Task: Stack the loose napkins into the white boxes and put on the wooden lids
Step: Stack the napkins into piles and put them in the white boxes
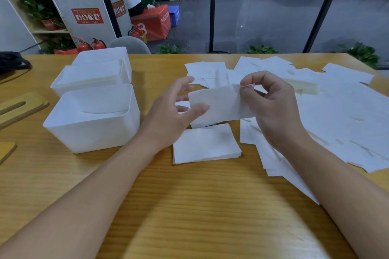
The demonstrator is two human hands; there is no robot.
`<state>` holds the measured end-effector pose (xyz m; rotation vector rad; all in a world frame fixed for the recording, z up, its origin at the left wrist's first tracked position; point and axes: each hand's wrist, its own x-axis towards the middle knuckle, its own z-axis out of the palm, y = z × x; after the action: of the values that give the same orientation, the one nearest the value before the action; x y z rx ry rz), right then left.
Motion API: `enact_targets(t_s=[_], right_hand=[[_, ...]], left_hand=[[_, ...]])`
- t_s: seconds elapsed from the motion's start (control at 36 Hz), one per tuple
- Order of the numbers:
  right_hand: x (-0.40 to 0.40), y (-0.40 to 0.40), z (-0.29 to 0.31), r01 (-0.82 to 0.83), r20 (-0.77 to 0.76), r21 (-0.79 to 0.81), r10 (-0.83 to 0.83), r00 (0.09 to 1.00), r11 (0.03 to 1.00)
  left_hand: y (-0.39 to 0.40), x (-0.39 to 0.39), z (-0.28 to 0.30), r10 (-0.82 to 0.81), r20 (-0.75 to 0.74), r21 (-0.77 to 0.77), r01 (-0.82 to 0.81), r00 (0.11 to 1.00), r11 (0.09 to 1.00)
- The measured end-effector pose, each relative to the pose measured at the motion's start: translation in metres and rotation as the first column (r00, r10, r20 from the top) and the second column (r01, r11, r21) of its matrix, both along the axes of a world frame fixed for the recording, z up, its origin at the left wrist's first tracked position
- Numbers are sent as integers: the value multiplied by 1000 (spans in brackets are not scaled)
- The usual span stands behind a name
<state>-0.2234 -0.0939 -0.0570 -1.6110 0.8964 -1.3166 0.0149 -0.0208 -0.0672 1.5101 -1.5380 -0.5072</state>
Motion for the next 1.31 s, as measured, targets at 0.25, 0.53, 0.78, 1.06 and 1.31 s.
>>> enact_targets(t_s=[0.25,0.53,0.78,1.06,1.31], right_hand=[[-4,-5,-1,26,-205,25,-20,978,999],[1,2,-16,-97,-510,61,115,853,993],[6,5,-25,-154,-605,-16,113,788,988],[4,-1,-28,-142,-693,-166,-13,721,976],[6,-15,-33,-155,-799,-288,-147,584,945]], left_hand=[[6,4,17,-47,-42,-12,47,998,999],[8,22,15,-131,226,404,30,965,914],[8,19,14,-148,330,441,-14,932,897],[9,22,17,-116,380,449,-73,918,891],[2,9,0,54,360,232,-145,932,962]])
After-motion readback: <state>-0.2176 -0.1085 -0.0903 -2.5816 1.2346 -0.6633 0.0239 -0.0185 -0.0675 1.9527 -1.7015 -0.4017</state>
